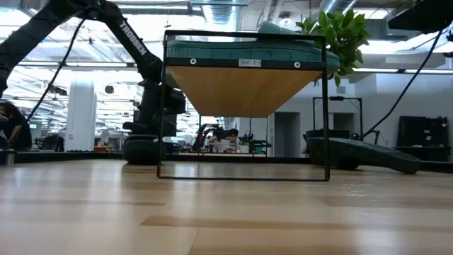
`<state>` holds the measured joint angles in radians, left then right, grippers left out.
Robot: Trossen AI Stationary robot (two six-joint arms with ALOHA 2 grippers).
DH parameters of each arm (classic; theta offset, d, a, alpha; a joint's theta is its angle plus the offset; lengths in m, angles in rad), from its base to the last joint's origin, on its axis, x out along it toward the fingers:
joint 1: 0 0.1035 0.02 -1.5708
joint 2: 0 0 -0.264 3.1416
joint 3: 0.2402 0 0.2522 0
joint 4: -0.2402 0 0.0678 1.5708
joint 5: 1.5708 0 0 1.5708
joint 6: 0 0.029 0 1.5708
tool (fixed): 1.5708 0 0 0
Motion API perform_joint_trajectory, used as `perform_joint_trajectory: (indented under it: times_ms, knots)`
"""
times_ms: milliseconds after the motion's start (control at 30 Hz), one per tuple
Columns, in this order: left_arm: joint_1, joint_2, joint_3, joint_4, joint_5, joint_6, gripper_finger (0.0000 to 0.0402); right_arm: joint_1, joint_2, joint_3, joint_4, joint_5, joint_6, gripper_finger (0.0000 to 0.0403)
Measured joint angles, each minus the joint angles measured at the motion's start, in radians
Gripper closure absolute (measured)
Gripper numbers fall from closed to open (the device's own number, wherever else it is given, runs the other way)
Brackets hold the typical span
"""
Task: Pick and place slides into the shelf
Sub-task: Put the left black slipper on the shelf
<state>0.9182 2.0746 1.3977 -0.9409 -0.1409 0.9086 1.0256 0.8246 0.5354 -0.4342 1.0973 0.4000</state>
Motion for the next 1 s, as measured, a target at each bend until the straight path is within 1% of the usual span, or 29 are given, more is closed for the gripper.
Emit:
perform_joint_trajectory:
  times_ms: [67, 167, 200, 367, 633, 867, 1000]
  knots:
    - [0.003, -0.017, 0.022, -0.027, 0.014, 0.033, 0.0299, 0.000, 0.000, 0.000, -0.010, 0.000, 0.000, 0.0148]
    - [0.004, -0.039, 0.043, -0.036, 0.040, 0.065, 0.0376, 0.000, 0.000, 0.000, -0.015, 0.000, 0.001, 0.0148]
    - [0.003, -0.041, 0.049, -0.050, 0.057, 0.071, 0.0387, 0.000, 0.000, 0.000, -0.015, 0.000, 0.001, 0.0148]
    - [-0.002, -0.042, 0.054, -0.156, 0.065, 0.099, 0.0397, 0.000, 0.000, 0.000, -0.014, 0.001, 0.003, 0.0148]
    - [-0.016, -0.048, 0.055, -0.199, 0.040, 0.095, 0.0401, 0.000, 0.000, 0.000, -0.006, 0.003, 0.003, 0.0148]
    - [-0.018, -0.133, 0.057, -0.216, 0.033, 0.082, 0.0401, 0.000, 0.000, 0.000, -0.006, 0.003, 0.002, 0.0148]
    - [-0.003, -0.203, 0.057, -0.243, 0.056, 0.057, 0.0401, 0.000, 0.000, 0.000, -0.006, 0.003, 0.002, 0.0148]
